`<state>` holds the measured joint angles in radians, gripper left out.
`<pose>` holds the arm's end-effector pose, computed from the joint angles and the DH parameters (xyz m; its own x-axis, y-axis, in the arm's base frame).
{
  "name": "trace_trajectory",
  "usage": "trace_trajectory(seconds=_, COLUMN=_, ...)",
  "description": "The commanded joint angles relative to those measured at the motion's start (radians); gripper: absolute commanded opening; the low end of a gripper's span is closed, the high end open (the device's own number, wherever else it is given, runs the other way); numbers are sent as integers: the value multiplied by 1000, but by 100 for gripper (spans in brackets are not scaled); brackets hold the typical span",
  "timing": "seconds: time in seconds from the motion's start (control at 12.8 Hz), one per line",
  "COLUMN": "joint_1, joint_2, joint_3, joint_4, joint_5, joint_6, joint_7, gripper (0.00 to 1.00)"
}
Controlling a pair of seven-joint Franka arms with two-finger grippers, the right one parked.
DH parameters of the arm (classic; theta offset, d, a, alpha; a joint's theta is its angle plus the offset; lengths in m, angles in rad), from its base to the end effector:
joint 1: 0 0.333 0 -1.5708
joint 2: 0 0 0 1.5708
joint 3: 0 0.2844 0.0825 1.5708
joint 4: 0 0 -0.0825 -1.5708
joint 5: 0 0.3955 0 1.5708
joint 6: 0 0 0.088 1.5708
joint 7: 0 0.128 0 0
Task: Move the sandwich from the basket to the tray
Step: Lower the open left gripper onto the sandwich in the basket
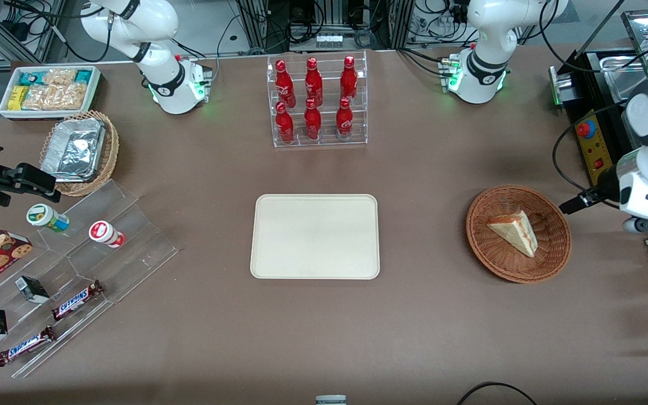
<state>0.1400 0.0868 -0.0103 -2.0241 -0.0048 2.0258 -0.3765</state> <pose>0.5606 0.0728 0.3415 0.8701 0.4862 -0.0809 0.4857 -0.8737 -0.0266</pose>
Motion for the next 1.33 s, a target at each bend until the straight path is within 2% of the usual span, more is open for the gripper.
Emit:
trace_trajectory(seconds=0.0, joint_1=9, joint_2=13, joint_3=-11, joint_4=-77, joint_5=-6, joint_6=115, joint_7=-117, gripper=100)
trace_trajectory(seconds=0.31, joint_1=-13, joint_2=100, joint_3=-16, joint_4=-91, joint_5=-12, joint_6=215, joint_7=-258, gripper=100)
trace_trajectory(seconds=0.47, joint_1=-13, joint_2=142, joint_3=-17, joint_4=-93, joint_5=-50, joint_6=249, joint_7=-311, gripper=100)
trace_trajectory(seconds=0.62, joint_1=-16, joint_2=154, joint_3=-19, joint_4=-90, joint_5=-72, joint_6=249, joint_7=-312, gripper=100)
trace_trajectory(seconds=0.86, joint_1=-59, joint_2=182, joint_3=-20, joint_4=-90, joint_5=-73, joint_6=289, joint_7=-318, gripper=100)
trace_trajectory(seconds=1.25, joint_1=-72, joint_2=240, joint_3=-20, joint_4=-93, joint_5=-73, joint_6=309, joint_7=-326, gripper=100)
